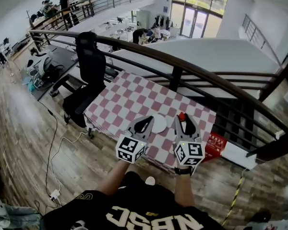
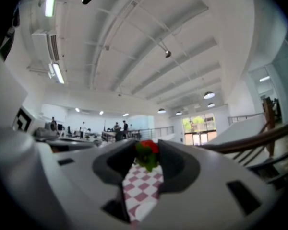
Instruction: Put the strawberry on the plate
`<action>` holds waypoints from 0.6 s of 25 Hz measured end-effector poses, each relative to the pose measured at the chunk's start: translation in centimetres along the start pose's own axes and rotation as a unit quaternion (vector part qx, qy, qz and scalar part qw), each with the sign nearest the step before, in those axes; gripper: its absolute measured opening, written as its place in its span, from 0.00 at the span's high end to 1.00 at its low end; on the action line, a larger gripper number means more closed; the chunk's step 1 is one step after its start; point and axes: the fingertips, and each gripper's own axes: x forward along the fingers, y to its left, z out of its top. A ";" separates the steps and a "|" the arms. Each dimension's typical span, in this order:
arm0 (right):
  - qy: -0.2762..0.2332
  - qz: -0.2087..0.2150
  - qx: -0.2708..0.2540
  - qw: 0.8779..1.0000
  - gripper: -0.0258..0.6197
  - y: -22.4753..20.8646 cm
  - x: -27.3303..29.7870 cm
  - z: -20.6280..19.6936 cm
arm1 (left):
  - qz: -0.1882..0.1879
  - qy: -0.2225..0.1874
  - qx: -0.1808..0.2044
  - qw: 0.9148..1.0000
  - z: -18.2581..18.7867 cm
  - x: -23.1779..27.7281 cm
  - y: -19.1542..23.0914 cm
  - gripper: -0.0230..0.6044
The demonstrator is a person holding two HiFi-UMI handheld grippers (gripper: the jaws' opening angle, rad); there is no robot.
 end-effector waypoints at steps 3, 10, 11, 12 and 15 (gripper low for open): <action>0.019 0.003 0.009 1.000 0.72 -1.6 0.8 -1.9 | 0.006 0.014 -0.008 1.000 -1.5 1.3 0.5 0.94; 0.060 -0.005 0.018 0.998 0.72 -5.3 2.9 -5.7 | 0.003 0.042 -0.027 0.999 -4.7 4.4 2.6 0.94; 0.065 -0.010 0.021 0.998 0.72 -6.0 3.4 -6.4 | 0.003 0.045 -0.030 0.999 -5.3 4.9 3.3 0.94; 0.071 -0.016 0.024 0.997 0.72 -6.7 3.8 -7.0 | 0.004 0.050 -0.034 0.998 -5.9 5.4 4.0 0.94; 0.094 -0.029 0.022 0.995 0.72 -8.2 4.7 -8.8 | 0.003 0.067 -0.043 0.997 -7.6 6.4 5.9 0.94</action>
